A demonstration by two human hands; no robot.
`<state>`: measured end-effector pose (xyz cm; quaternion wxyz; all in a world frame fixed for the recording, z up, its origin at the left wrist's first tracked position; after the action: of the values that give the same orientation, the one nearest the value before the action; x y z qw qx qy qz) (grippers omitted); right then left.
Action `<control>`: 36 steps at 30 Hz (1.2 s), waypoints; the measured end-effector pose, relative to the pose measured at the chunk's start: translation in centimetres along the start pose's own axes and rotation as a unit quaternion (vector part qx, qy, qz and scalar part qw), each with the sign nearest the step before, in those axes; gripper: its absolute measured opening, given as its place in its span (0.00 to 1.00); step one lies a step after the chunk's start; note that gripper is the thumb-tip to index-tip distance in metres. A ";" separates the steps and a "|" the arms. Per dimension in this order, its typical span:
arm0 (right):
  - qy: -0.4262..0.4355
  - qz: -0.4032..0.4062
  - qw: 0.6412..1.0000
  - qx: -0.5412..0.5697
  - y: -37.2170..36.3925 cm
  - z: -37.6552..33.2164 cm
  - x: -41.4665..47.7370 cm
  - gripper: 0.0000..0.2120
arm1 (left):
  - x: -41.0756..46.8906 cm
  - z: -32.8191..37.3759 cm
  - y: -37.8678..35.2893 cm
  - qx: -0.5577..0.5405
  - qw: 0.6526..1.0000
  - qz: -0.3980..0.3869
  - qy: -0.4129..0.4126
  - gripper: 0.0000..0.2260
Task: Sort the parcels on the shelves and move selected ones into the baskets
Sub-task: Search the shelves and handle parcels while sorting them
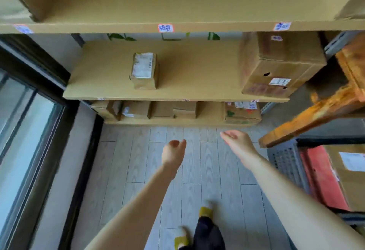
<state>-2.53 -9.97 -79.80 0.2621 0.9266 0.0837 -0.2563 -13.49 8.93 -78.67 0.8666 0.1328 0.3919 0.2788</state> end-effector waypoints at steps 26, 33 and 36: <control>0.115 0.155 0.975 0.114 -27.6 11.6 40.5 0.26 | 49.5 -9.6 -12.5 -0.052 0.968 0.112 -0.218 0.22; 0.100 0.149 0.953 0.243 -27.9 12.8 41.6 0.27 | 50.6 -10.6 -14.4 -0.164 0.948 0.089 -0.258 0.22; 0.062 0.140 0.941 0.302 -26.9 13.8 40.5 0.26 | 49.6 -10.8 -13.9 -0.245 0.937 0.067 -0.241 0.11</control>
<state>18.31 6.41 -122.85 -0.0027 0.9785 -0.1127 -0.1724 10.25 26.95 -122.03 0.9201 0.0058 0.0808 0.3832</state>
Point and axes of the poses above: each hand's wrist, its own x-axis towards the middle knuckle, its own y-axis out of the back of the hand, z = x × y, the point moved 8 cm from there along x, towards the middle knuckle, and after that the axes turned 6 degrees about z, right-handed, at the moved point
